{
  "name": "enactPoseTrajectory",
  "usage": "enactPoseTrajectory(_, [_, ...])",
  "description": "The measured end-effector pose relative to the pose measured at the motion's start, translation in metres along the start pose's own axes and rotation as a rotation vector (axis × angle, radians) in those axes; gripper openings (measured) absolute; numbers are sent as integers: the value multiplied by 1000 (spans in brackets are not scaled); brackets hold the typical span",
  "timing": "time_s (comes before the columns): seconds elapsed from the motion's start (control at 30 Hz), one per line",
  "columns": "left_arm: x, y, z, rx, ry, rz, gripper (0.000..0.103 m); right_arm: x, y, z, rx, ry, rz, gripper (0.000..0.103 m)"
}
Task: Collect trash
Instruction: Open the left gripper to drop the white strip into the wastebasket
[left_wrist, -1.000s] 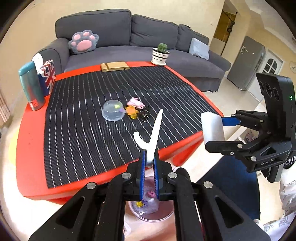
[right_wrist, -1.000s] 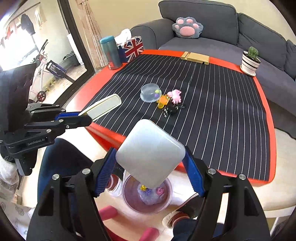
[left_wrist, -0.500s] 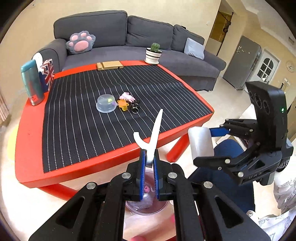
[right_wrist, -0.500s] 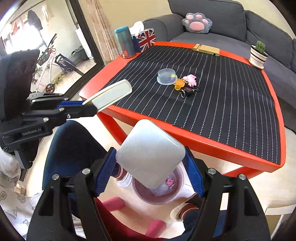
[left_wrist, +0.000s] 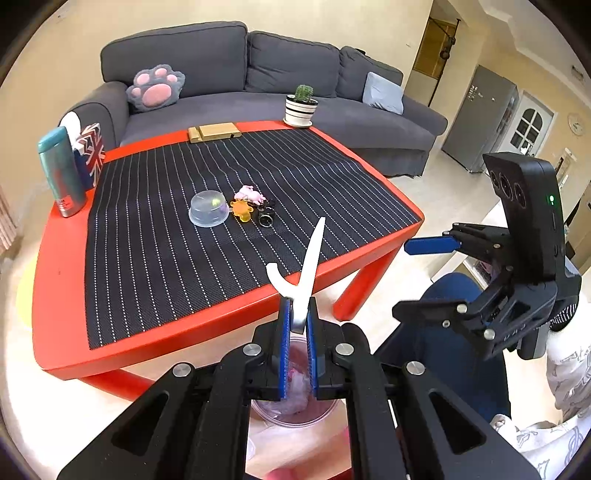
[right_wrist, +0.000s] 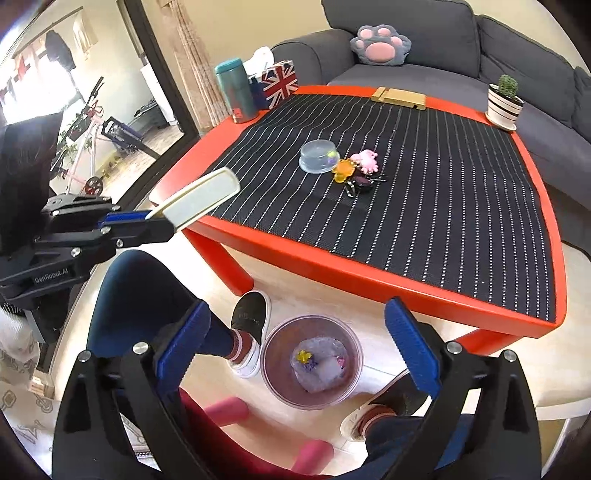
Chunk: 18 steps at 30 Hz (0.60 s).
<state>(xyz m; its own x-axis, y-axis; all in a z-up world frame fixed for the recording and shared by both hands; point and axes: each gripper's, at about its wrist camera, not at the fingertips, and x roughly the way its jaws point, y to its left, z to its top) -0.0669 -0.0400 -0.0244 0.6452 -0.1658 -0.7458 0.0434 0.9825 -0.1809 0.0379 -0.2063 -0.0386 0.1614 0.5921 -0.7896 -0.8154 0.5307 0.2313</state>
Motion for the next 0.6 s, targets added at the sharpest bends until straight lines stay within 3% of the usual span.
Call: enactPoseTrajectory(0.6, [6,-16,-9,45,39,-34,8,-22,-12,-3,29,-40,-39,94])
